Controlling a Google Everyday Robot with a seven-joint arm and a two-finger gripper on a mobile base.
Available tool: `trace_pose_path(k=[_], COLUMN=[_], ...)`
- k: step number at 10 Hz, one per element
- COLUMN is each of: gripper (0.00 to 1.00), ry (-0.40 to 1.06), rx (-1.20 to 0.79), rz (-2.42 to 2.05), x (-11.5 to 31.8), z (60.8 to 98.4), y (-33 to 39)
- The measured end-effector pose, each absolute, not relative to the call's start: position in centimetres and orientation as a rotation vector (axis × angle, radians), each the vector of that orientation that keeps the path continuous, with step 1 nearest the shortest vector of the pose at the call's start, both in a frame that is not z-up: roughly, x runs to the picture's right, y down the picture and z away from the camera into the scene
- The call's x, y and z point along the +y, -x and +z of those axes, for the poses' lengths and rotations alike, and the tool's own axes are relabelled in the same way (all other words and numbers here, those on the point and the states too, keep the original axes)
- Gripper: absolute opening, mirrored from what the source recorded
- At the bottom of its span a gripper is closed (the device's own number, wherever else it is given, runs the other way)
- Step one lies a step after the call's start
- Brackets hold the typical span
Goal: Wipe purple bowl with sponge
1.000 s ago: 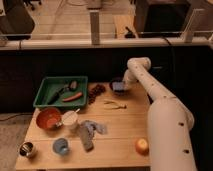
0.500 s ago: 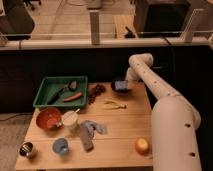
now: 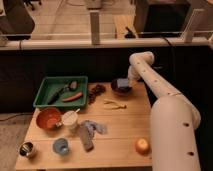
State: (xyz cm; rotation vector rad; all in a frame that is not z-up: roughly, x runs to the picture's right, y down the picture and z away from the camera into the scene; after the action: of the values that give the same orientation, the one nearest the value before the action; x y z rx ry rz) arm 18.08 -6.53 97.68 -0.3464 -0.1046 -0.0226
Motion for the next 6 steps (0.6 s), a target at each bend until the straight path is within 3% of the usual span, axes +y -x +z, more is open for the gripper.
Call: trace_pose_path(k=[6], gripper=[0.0], ry=[0.319], rx=[-0.216], rz=[-0.013], x=[-6.4], z=[99.9], y=[-13.6])
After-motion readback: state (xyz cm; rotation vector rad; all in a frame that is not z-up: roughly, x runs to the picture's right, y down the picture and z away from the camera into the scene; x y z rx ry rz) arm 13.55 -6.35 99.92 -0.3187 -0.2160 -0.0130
